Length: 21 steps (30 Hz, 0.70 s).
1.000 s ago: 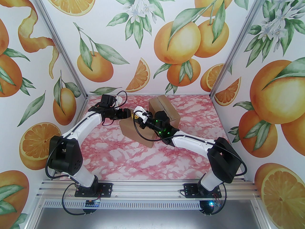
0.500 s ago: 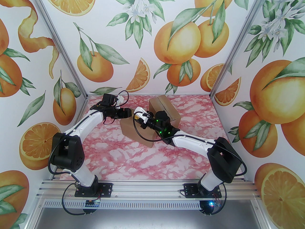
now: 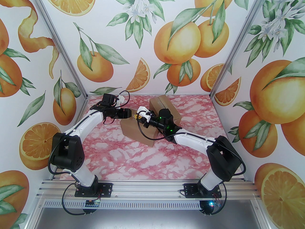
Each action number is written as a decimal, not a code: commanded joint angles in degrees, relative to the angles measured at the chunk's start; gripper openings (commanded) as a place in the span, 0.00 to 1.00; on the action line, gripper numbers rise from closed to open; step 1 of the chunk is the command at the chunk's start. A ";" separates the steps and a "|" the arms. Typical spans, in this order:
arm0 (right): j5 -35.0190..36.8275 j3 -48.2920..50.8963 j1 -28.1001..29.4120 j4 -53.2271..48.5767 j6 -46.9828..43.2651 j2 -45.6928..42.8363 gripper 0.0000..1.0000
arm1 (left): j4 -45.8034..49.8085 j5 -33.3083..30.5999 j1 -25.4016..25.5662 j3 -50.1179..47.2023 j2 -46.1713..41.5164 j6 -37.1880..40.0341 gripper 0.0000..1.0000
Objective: Unpack the express box
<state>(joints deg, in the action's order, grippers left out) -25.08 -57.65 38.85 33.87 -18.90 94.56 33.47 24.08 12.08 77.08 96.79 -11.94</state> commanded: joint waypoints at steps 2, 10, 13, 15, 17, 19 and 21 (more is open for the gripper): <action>-5.36 -2.37 -1.50 0.00 0.22 1.15 0.00 | 5.68 -3.40 0.13 -0.75 1.83 2.65 0.67; -6.30 -1.66 -2.23 -5.40 -2.80 -1.11 0.00 | 6.49 -4.56 0.02 -1.39 2.51 3.67 0.66; -5.91 -0.78 -2.41 -6.69 -4.32 -1.99 0.00 | 6.55 -4.99 0.07 -1.88 2.56 4.12 0.65; -5.28 -0.29 -2.63 -7.18 -4.94 -2.74 0.00 | 6.76 -5.34 0.08 -2.14 2.77 4.43 0.65; -4.59 0.05 -2.72 -7.92 -5.73 -3.52 0.00 | 6.72 -5.45 0.11 -2.43 2.87 4.64 0.64; -4.07 0.47 -2.85 -8.67 -6.52 -4.26 0.00 | 6.65 -5.62 0.10 -2.65 2.96 4.74 0.64; -3.92 0.85 -3.12 -9.46 -7.06 -4.93 0.00 | 6.61 -5.64 0.08 -2.85 2.96 4.91 0.64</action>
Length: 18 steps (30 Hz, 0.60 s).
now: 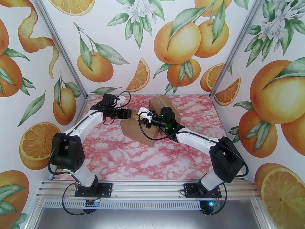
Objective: Unpack the express box
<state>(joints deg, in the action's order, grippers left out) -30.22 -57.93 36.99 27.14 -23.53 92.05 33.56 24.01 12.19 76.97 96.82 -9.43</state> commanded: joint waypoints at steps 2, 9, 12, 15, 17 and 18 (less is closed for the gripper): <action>1.26 1.69 -1.52 -3.40 -2.95 -2.99 0.00 | 6.41 -5.68 -0.03 -2.95 2.97 2.49 0.63; 1.63 3.34 -2.61 -5.38 -5.26 -4.96 0.00 | 6.35 -5.90 -0.05 -3.14 3.47 2.84 0.62; 1.55 3.51 -3.03 -6.92 -6.63 -5.77 0.00 | 6.42 -6.06 0.05 -3.14 3.56 2.85 0.62; 1.30 3.51 -3.46 -8.35 -7.56 -6.50 0.00 | 6.48 -6.33 0.08 -3.12 3.71 2.91 0.62; 0.87 3.53 -3.75 -9.49 -8.23 -6.99 0.00 | 6.48 -6.59 0.14 -3.22 3.90 2.86 0.61; 0.78 3.61 -3.81 -9.84 -8.42 -7.27 0.00 | 6.46 -6.59 0.14 -3.23 3.99 2.81 0.61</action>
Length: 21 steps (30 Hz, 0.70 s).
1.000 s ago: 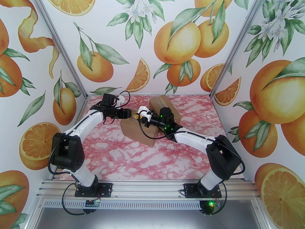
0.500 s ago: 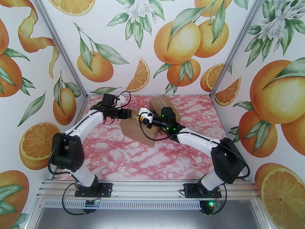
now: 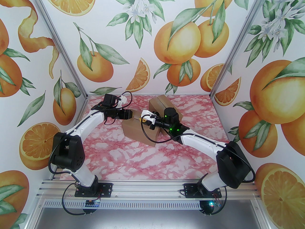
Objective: Unpack the express box
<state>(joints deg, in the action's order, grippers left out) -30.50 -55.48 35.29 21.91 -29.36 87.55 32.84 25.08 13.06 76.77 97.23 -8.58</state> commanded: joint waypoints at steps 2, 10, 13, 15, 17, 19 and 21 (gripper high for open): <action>0.58 1.38 -2.41 -5.76 -3.21 -3.40 0.00 | 7.08 -7.91 -0.59 -3.04 3.75 1.92 0.61; -0.23 2.54 -4.05 -8.95 -4.53 -5.86 0.00 | 7.16 -8.94 -0.16 -3.29 4.50 2.08 0.60; -0.35 2.87 -4.60 -9.83 -4.82 -6.66 0.00 | 7.06 -9.04 -0.07 -3.27 4.94 2.17 0.60; -0.44 3.17 -4.90 -10.37 -5.17 -7.16 0.00 | 6.97 -8.96 -0.07 -3.22 5.25 2.32 0.60; -0.42 3.66 -5.31 -10.49 -5.39 -7.69 0.00 | 6.90 -9.02 0.05 -3.28 5.40 2.51 0.60; -0.40 4.04 -5.73 -10.66 -5.70 -8.25 0.00 | 6.97 -9.24 0.28 -3.25 5.56 2.69 0.60; -0.44 4.15 -6.22 -11.29 -5.95 -8.83 0.00 | 7.07 -9.39 0.15 -3.29 5.66 2.85 0.59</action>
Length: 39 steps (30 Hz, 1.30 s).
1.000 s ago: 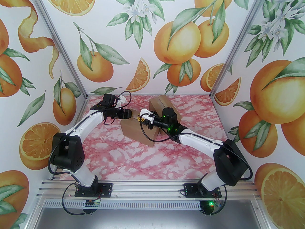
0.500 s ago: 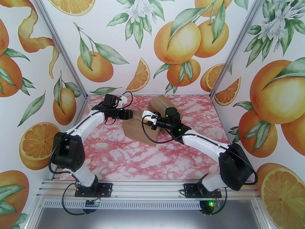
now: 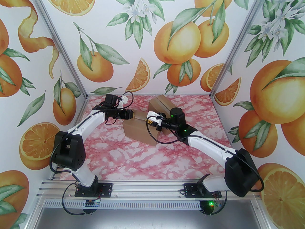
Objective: Unpack the express box
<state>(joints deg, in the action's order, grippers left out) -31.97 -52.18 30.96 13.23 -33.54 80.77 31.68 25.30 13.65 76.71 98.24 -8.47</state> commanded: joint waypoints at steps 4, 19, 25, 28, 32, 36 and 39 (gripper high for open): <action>0.69 1.21 -2.63 -3.80 -2.42 -2.98 0.00 | 8.47 -9.99 -0.48 -3.30 4.84 2.93 0.59; 1.71 4.61 -4.83 -5.65 -3.19 -7.83 0.00 | 8.83 -10.98 -0.37 -3.58 5.21 3.28 0.59; 2.91 6.58 -5.60 -4.59 -2.41 -9.81 0.00 | 8.65 -11.26 -0.28 -4.00 5.38 3.11 0.58; 3.27 7.31 -6.11 -4.18 -1.89 -10.78 0.00 | 8.57 -11.29 -0.20 -4.13 5.23 2.87 0.58; 4.21 8.44 -6.50 -3.51 -1.26 -11.92 0.00 | 8.59 -11.58 0.04 -4.20 5.21 2.69 0.58; 5.05 9.92 -7.64 -1.36 0.19 -13.29 0.00 | 8.37 -11.81 0.09 -4.56 4.95 2.41 0.58; 5.25 10.48 -8.39 0.87 2.02 -14.01 0.00 | 8.34 -11.77 0.11 -4.73 4.71 2.14 0.58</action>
<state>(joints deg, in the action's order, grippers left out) -29.71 -42.59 24.23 11.31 -33.71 68.38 30.76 25.23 14.37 76.20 98.67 -7.38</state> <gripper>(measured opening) 0.193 0.580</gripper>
